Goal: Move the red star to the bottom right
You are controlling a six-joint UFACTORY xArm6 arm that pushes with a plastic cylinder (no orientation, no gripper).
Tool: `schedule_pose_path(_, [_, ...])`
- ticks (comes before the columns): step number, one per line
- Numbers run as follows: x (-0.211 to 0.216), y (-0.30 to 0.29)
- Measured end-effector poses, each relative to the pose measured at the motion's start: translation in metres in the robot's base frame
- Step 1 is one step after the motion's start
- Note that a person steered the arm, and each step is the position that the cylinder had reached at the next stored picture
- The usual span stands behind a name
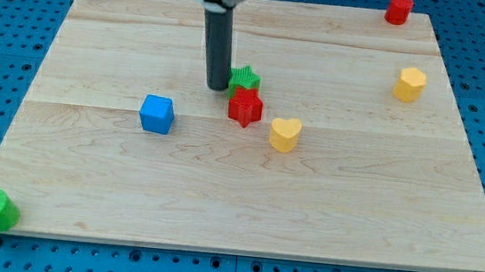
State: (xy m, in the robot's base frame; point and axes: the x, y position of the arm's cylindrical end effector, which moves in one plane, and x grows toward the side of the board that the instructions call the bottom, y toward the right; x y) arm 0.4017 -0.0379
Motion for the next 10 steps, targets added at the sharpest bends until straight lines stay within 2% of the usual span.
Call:
schedule_pose_path(1, [0.038, 0.02])
schedule_pose_path(2, [0.047, 0.078])
schedule_pose_path(3, [0.019, 0.101])
schedule_pose_path(4, [0.01, 0.111])
schedule_pose_path(5, [0.037, 0.147])
schedule_pose_path(6, [0.035, 0.191])
schedule_pose_path(7, [0.001, 0.209])
schedule_pose_path(8, [0.015, 0.251])
schedule_pose_path(10, [0.048, 0.264])
